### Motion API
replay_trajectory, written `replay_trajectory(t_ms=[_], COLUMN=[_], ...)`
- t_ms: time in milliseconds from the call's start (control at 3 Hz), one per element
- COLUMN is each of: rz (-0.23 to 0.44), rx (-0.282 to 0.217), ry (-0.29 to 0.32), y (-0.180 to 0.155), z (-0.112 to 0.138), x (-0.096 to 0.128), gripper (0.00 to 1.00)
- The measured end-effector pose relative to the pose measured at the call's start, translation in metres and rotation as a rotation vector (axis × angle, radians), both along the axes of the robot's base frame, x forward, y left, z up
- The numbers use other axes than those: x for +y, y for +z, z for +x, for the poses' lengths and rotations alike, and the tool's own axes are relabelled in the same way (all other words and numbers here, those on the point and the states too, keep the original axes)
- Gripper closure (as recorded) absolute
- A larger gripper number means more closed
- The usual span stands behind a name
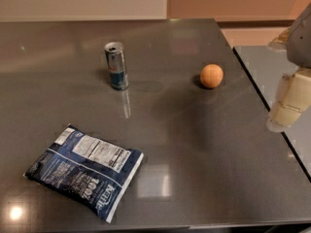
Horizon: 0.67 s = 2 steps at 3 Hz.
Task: Knock redbull can over
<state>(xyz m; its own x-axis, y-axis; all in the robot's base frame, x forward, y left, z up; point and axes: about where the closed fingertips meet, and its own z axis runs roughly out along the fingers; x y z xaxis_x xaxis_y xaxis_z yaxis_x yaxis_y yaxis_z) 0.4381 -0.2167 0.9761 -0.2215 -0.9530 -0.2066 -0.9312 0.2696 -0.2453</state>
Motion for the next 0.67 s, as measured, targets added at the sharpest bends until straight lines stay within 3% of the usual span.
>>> replay_trajectory(t_ms=[667], rz=[0.007], rx=[-0.005], ry=[0.012], y=[0.001], z=[0.011], x=[0.008], gripper=[0.0])
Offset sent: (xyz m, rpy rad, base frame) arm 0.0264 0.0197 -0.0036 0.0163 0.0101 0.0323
